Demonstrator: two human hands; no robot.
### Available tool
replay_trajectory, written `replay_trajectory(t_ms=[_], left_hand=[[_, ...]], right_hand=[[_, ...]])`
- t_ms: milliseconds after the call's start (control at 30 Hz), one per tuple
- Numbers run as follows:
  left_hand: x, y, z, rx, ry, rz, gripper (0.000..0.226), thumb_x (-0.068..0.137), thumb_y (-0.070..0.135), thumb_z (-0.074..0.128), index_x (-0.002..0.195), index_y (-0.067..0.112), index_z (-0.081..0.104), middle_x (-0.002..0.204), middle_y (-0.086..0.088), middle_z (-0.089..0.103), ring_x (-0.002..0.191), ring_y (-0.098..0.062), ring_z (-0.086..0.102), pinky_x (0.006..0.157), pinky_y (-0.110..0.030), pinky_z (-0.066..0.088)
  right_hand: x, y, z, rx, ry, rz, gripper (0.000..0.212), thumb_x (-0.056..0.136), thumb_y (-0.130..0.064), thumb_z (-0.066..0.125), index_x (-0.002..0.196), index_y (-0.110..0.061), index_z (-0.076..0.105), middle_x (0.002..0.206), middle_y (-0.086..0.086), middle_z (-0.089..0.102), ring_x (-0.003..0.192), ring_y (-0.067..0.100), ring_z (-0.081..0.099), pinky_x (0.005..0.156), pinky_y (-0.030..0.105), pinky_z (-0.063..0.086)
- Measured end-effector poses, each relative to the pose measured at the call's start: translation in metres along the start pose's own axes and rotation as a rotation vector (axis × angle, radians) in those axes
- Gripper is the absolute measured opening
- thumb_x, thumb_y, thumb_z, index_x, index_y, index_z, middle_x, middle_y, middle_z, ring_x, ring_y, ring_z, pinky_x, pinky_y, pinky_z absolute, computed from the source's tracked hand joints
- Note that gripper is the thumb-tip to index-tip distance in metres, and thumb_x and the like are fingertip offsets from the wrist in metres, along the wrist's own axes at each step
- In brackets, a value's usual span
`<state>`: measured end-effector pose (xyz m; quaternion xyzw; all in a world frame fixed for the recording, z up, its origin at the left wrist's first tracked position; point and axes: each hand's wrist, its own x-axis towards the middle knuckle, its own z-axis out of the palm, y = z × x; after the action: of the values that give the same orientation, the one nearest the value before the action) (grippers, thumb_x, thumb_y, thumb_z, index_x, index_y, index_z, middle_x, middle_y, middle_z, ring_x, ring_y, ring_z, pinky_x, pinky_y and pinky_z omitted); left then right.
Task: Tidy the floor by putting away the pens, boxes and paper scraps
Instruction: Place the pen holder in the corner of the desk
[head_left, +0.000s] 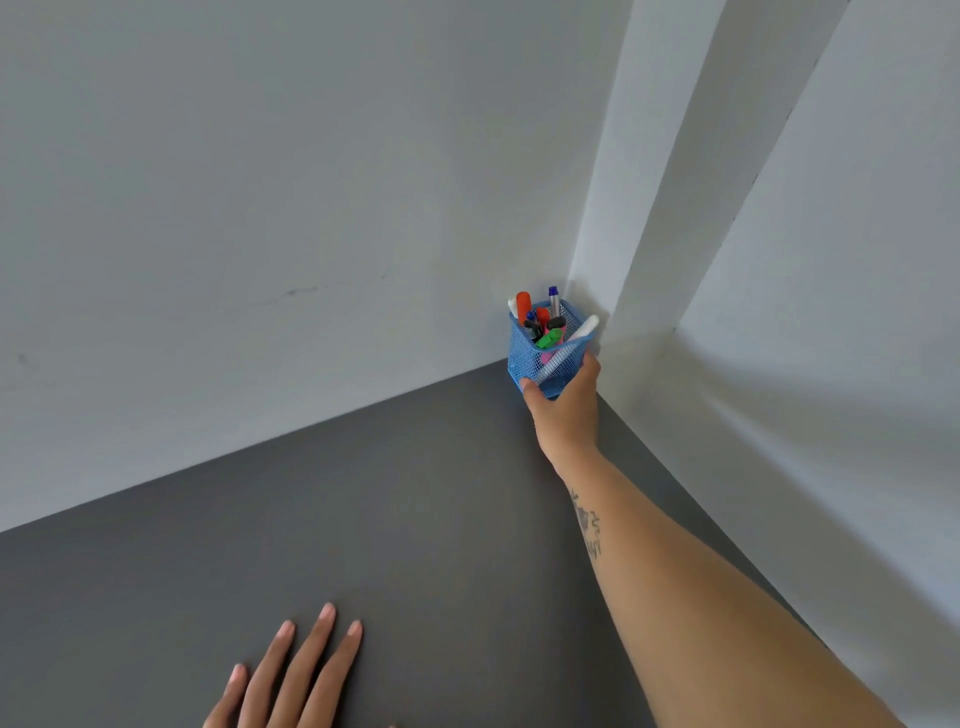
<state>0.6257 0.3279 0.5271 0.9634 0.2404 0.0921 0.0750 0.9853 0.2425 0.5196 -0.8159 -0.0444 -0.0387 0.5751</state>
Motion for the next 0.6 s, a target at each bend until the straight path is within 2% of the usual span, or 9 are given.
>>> replay_trajectory(t_ms=[100, 233, 300, 367, 433, 533, 600], left_hand=[[0.000, -0.002, 0.003, 0.007, 0.021, -0.027, 0.060, 0.092, 0.037, 0.021, 0.112, 0.022, 0.075, 0.132, 0.000, 0.063, 0.124, -0.028, 0.053, 0.106, -0.041, 0.029], [0.001, -0.002, 0.005, 0.017, 0.073, -0.011, 0.056, 0.088, 0.035, 0.027, 0.111, 0.022, 0.076, 0.131, -0.001, 0.065, 0.121, -0.030, 0.057, 0.100, -0.047, 0.037], [0.002, -0.004, 0.005, 0.009, 0.054, 0.007, 0.061, 0.093, 0.044, 0.022, 0.112, 0.021, 0.076, 0.131, -0.001, 0.064, 0.122, -0.029, 0.056, 0.102, -0.045, 0.035], [0.004, -0.007, 0.005, -0.005, -0.002, 0.023, 0.073, 0.089, 0.065, 0.021, 0.114, 0.023, 0.075, 0.132, -0.001, 0.064, 0.125, -0.027, 0.052, 0.112, -0.038, 0.023], [0.006, -0.011, 0.005, -0.032, -0.049, 0.017, 0.078, 0.081, 0.075, 0.026, 0.117, 0.025, 0.073, 0.134, 0.000, 0.063, 0.129, -0.023, 0.047, 0.115, -0.030, 0.013], [0.002, -0.011, 0.003, -0.092, -0.074, -0.017, 0.075, 0.077, 0.074, 0.034, 0.124, 0.027, 0.069, 0.138, 0.003, 0.060, 0.132, -0.019, 0.043, 0.116, -0.027, 0.010], [0.001, -0.012, 0.001, -0.097, -0.074, -0.006, 0.074, 0.077, 0.073, 0.037, 0.130, 0.029, 0.064, 0.143, 0.006, 0.055, 0.135, -0.017, 0.041, 0.117, -0.027, 0.011]], right_hand=[[0.008, 0.003, 0.004, -0.081, 0.007, 0.022, 0.074, 0.085, -0.026, 0.072, 0.145, -0.014, 0.031, 0.140, 0.005, 0.047, 0.129, 0.021, 0.049, 0.101, 0.039, 0.050], [0.010, 0.006, 0.009, -0.160, 0.041, 0.037, 0.074, 0.086, -0.032, 0.071, 0.145, -0.013, 0.032, 0.139, 0.008, 0.045, 0.129, 0.024, 0.050, 0.097, 0.042, 0.054], [0.011, 0.005, 0.011, -0.182, 0.051, 0.045, 0.075, 0.086, -0.032, 0.071, 0.146, -0.012, 0.031, 0.140, 0.009, 0.045, 0.130, 0.023, 0.049, 0.097, 0.041, 0.054], [0.010, 0.004, 0.010, -0.182, 0.063, 0.045, 0.077, 0.085, -0.033, 0.072, 0.146, -0.011, 0.030, 0.140, 0.010, 0.045, 0.130, 0.024, 0.049, 0.097, 0.041, 0.053], [0.002, 0.003, 0.006, -0.204, 0.067, 0.037, 0.079, 0.085, -0.032, 0.072, 0.148, -0.009, 0.029, 0.142, 0.010, 0.043, 0.132, 0.024, 0.047, 0.100, 0.039, 0.051], [-0.030, 0.002, -0.006, -0.357, 0.026, -0.027, 0.070, 0.091, -0.031, 0.064, 0.148, -0.009, 0.031, 0.146, 0.009, 0.041, 0.136, 0.023, 0.042, 0.105, 0.036, 0.045], [-0.059, 0.000, -0.016, -0.434, -0.068, -0.129, 0.059, 0.093, -0.032, 0.058, 0.145, -0.012, 0.038, 0.147, 0.007, 0.042, 0.136, 0.023, 0.041, 0.105, 0.036, 0.043]])
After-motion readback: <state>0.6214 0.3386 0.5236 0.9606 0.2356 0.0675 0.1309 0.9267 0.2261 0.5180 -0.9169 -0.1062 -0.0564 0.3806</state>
